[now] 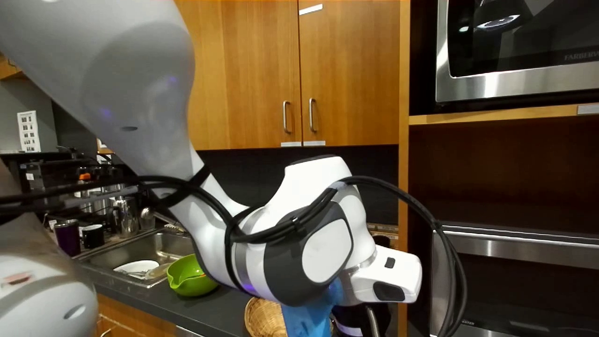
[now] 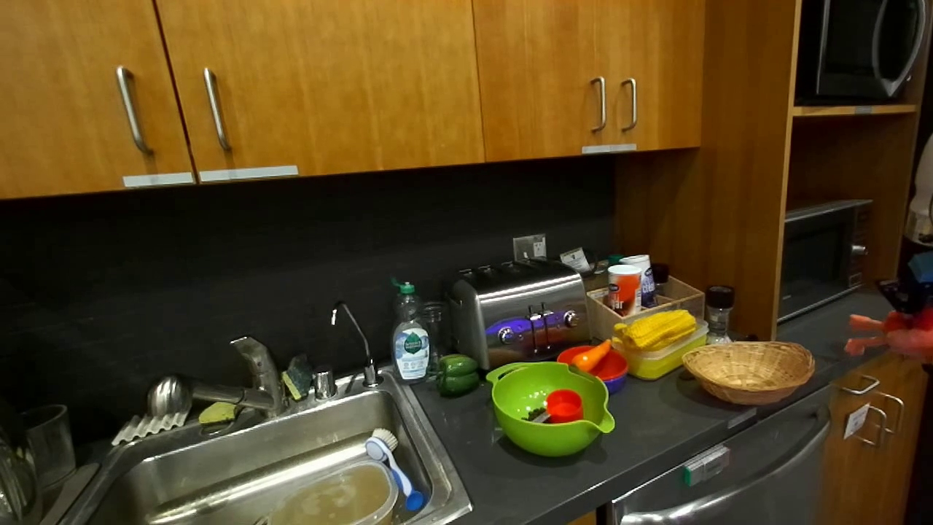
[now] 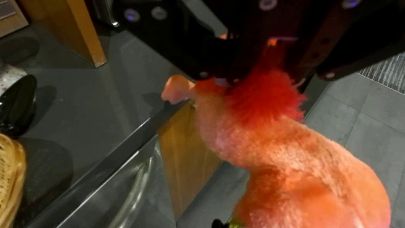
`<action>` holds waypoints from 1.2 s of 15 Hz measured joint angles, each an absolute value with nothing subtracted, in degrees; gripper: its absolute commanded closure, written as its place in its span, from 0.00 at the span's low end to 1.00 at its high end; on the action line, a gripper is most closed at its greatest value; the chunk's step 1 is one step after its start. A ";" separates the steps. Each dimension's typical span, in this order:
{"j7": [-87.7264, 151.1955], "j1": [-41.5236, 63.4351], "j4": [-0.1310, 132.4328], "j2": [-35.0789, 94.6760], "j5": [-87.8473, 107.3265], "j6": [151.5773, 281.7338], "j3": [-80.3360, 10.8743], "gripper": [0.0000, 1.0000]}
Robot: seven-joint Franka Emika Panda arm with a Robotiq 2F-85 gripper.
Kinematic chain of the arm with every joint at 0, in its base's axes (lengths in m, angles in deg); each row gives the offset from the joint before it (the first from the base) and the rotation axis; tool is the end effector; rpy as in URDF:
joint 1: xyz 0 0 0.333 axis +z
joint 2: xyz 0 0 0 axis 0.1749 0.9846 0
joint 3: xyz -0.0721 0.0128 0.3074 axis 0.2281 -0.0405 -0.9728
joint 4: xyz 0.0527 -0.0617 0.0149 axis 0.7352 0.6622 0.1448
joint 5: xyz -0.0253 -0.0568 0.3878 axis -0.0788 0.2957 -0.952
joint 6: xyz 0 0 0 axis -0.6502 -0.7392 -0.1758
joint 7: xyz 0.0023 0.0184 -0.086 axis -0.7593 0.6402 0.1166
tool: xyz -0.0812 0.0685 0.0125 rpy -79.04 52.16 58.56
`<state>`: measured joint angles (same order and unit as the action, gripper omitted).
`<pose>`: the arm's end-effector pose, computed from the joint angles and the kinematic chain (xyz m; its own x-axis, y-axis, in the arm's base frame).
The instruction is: Pick up the flamingo plush toy into the weaved basket
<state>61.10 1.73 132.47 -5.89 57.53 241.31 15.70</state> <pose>0.2280 -0.3187 0.2963 0.6005 -0.7377 0.3086 -0.7882 -0.6111 0.0728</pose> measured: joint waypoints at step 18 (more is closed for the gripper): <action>60.34 -1.76 132.25 -14.91 20.51 231.16 5.73 0.95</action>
<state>60.34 -1.76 132.25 -14.91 20.51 231.16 5.73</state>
